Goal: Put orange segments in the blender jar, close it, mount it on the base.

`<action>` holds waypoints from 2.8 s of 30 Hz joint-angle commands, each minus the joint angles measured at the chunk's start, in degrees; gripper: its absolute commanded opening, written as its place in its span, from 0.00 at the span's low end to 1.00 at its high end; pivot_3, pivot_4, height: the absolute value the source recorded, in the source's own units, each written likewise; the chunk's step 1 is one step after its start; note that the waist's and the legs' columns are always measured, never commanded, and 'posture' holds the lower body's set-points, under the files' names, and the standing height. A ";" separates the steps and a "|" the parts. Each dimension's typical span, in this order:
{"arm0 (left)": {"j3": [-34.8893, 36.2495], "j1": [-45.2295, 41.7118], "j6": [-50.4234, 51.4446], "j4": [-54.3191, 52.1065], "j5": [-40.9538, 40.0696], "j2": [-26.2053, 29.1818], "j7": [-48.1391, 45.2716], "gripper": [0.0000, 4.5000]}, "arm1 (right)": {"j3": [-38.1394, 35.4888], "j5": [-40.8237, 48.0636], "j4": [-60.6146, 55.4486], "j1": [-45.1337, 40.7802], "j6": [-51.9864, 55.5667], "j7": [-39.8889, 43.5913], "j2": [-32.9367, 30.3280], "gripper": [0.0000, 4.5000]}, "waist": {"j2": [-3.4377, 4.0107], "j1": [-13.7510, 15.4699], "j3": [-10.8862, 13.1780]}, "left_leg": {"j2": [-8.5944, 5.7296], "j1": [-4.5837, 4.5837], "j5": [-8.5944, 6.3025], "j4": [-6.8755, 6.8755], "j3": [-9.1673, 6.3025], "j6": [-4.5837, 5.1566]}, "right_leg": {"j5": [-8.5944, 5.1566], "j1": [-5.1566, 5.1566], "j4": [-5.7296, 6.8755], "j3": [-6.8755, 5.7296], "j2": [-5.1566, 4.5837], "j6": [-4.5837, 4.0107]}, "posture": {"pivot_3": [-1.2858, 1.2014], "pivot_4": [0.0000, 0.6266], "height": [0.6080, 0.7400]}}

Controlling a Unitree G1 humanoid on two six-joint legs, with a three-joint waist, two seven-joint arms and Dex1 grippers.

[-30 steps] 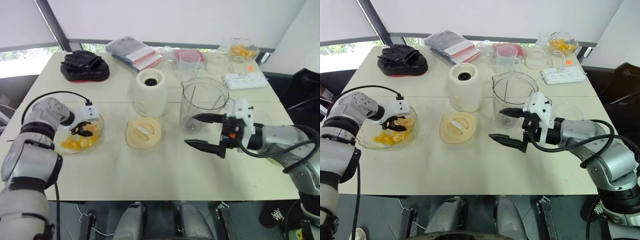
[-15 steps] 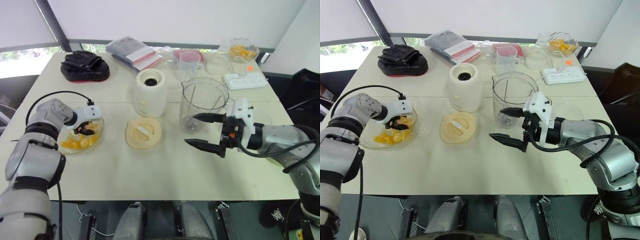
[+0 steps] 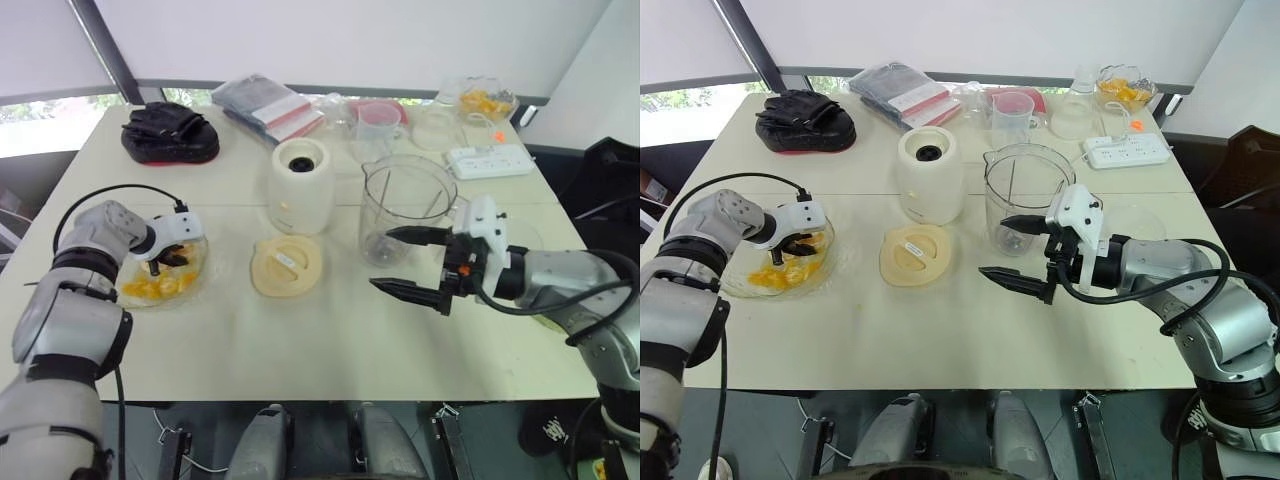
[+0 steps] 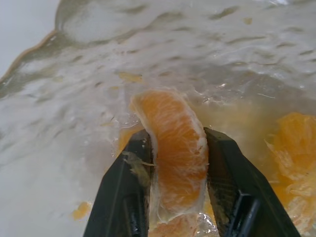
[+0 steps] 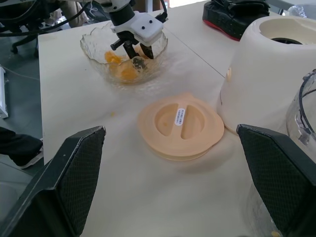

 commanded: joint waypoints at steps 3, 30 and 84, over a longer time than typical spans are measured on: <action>0.99 1.47 0.21 0.45 0.02 0.15 -0.78 0.29 | -0.99 -0.28 -0.71 -0.96 -0.86 0.81 -0.83 1.00 | 0.01 0.00 -0.02 | 0.00 0.00 0.00 0.01 0.00 0.00 | 0.00 0.00 0.01 0.00 0.00 0.00 | 0.52 0.24 1.00; 26.91 14.96 22.36 -31.03 -25.92 7.69 -10.11 0.01 | -0.70 -1.92 -0.58 0.55 -1.77 0.83 0.45 1.00 | 0.01 -0.22 -0.03 | 0.00 -0.19 0.02 0.32 -0.05 -0.04 | 0.00 -0.11 0.13 0.00 -0.02 0.00 | 0.52 0.24 1.00; 17.91 -29.77 4.06 2.90 -19.37 -40.83 -6.61 0.45 | -12.75 2.72 -29.30 49.60 -16.63 -40.36 2.14 1.00 | -0.12 0.27 -0.06 | -0.16 -0.24 -0.21 0.72 0.06 0.41 | 0.23 0.13 0.04 0.04 0.07 0.33 | 0.52 0.24 1.00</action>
